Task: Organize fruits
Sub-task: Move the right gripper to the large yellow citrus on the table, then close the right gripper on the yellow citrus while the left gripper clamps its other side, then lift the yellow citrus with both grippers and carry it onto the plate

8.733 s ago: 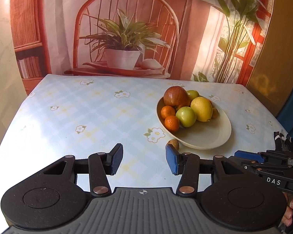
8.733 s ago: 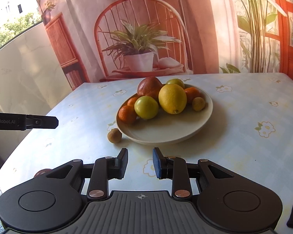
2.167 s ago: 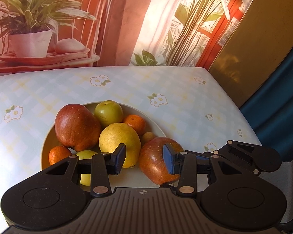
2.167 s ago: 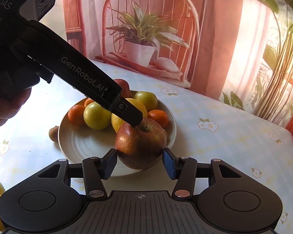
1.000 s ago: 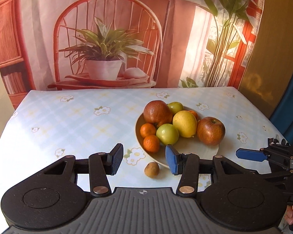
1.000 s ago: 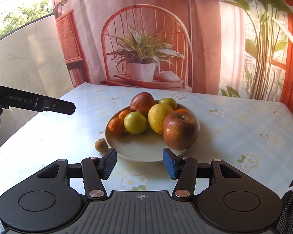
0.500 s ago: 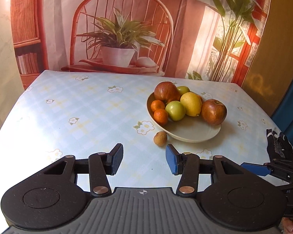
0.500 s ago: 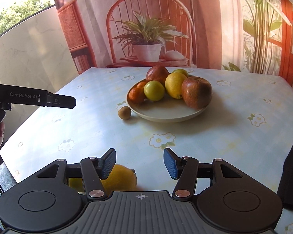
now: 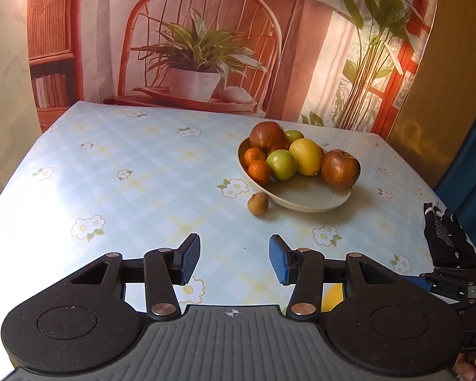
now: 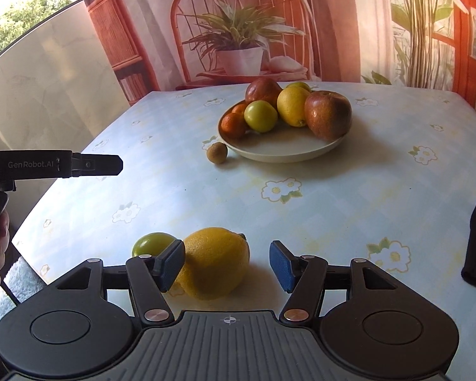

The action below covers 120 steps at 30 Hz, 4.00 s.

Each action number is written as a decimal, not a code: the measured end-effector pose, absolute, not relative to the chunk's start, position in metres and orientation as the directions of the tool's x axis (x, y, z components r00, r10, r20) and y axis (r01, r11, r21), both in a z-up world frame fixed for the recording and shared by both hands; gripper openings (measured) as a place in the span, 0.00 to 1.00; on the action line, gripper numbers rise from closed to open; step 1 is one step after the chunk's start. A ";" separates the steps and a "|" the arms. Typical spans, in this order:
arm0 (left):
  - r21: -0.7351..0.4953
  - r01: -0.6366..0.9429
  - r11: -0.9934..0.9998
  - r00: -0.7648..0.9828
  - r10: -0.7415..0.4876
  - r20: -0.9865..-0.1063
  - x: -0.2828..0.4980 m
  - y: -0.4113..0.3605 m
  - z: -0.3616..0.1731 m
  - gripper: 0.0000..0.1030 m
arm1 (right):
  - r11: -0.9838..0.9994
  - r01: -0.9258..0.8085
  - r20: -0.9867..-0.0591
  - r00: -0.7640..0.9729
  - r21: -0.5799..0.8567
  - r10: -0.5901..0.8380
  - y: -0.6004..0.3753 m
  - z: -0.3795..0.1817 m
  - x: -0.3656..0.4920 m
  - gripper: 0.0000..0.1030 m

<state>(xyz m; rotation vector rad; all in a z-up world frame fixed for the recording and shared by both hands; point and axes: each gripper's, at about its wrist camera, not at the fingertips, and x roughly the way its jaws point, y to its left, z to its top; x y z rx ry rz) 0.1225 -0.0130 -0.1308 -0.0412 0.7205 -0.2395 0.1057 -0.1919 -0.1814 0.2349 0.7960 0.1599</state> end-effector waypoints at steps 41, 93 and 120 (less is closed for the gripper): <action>-0.156 0.162 0.974 0.672 -0.224 -0.706 0.136 -0.009 -0.147 0.49 | 0.972 -0.195 -0.714 0.661 0.132 0.230 -0.179 -0.201 0.162 0.53; -0.405 0.334 0.851 0.430 -0.520 -0.738 0.211 -0.085 -0.178 0.51 | 0.956 -0.264 -0.666 0.692 0.124 0.278 -0.205 -0.200 0.142 0.40; -0.448 0.405 0.797 0.370 -0.591 -0.717 0.206 -0.106 -0.184 0.48 | 0.965 -0.250 -0.655 0.717 0.076 0.237 -0.202 -0.201 0.132 0.48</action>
